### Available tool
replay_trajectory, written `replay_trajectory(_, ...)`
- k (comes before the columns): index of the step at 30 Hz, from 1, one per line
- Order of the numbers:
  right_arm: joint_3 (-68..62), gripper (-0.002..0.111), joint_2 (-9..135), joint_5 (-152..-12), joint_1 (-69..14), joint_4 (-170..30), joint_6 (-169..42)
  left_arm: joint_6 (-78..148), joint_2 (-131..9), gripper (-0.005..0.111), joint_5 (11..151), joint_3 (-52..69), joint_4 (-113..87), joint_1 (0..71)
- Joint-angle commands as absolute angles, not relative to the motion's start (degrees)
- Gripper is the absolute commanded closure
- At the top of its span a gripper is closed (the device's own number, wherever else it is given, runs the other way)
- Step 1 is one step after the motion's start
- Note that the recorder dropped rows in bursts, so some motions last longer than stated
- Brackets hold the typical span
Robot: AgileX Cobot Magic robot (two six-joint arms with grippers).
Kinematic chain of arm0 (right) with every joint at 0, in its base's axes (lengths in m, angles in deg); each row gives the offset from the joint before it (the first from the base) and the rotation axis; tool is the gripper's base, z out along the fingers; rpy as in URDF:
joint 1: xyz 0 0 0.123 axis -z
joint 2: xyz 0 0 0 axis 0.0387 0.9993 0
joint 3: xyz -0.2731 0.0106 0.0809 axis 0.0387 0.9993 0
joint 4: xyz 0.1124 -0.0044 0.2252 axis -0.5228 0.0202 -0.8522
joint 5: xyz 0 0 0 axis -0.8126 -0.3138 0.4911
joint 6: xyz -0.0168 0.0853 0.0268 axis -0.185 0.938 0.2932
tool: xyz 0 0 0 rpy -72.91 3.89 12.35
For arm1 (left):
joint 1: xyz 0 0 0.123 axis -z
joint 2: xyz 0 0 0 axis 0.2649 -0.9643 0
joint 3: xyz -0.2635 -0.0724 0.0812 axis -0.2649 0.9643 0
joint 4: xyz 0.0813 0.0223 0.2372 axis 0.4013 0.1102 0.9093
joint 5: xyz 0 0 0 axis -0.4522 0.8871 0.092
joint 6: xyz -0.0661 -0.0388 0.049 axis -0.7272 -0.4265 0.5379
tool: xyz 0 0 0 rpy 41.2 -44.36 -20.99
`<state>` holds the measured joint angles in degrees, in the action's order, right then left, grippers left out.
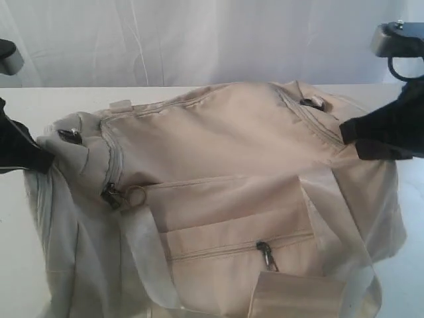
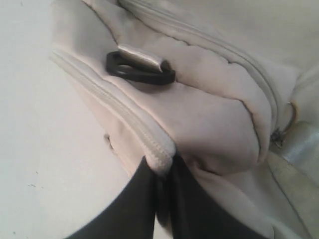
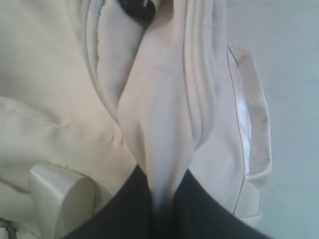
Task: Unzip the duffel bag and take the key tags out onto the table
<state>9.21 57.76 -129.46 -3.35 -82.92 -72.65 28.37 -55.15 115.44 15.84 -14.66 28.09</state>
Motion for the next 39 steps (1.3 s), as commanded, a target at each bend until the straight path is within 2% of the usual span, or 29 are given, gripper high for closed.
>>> replay_trajectory(1, 15.36, 0.108, 49.33, -129.14, -2.67, -81.95, -70.61, 27.69, -54.72, 0.107, 110.87, 14.35, -12.24, 28.12)
replay_trajectory(6, 21.55, 0.108, 46.51, -129.76, -2.67, -83.03, -70.37, 28.97, -54.72, 0.107, 110.87, 14.23, -10.93, 28.12)
replay_trajectory(10, 26.39, 0.108, 47.79, -125.22, -2.67, -84.30, -70.37, 28.97, -54.72, 0.107, 110.65, 14.23, -8.75, 28.12)
replay_trajectory(15, 26.76, 0.108, 48.90, -114.91, -2.67, -86.64, -73.39, 24.73, -54.72, 0.107, 115.72, 14.49, -3.91, 28.12)
replay_trajectory(21, 23.97, 0.107, 54.41, -114.99, -2.79, -90.06, -79.60, 16.81, -54.61, 0.107, 115.34, 14.25, 5.36, 28.12)
replay_trajectory(22, 23.70, 0.105, 54.41, -115.01, -2.79, -90.82, -80.97, 17.07, -54.61, 0.107, 115.34, 13.92, 5.49, 28.12)
replay_trajectory(26, 22.87, 0.085, 54.41, -115.01, -2.79, -91.82, -81.54, 17.06, -54.61, 0.107, 117.39, 10.98, 5.38, 28.12)
replay_trajectory(29, 22.48, 0.063, 53.66, -115.21, -2.79, -92.28, -83.22, 17.14, -54.61, 0.107, 118.61, 10.76, 4.00, 28.12)
replay_trajectory(32, 20.35, 0.050, 51.54, -116.95, -2.79, -92.28, -86.87, 17.14, -54.61, 0.104, 120.02, 10.76, 1.76, 28.12)
replay_trajectory(34, 19.42, 0.044, 49.78, -117.08, -2.79, -92.17, -86.89, 17.14, -54.61, 0.096, 121.27, 10.76, 0.99, 28.12)
replay_trajectory(39, 19.21, 0.044, 45.35, -117.77, -2.79, -93.89, -87.00, 17.14, -54.61, 0.066, 123.66, 10.76, -1.64, 28.12)
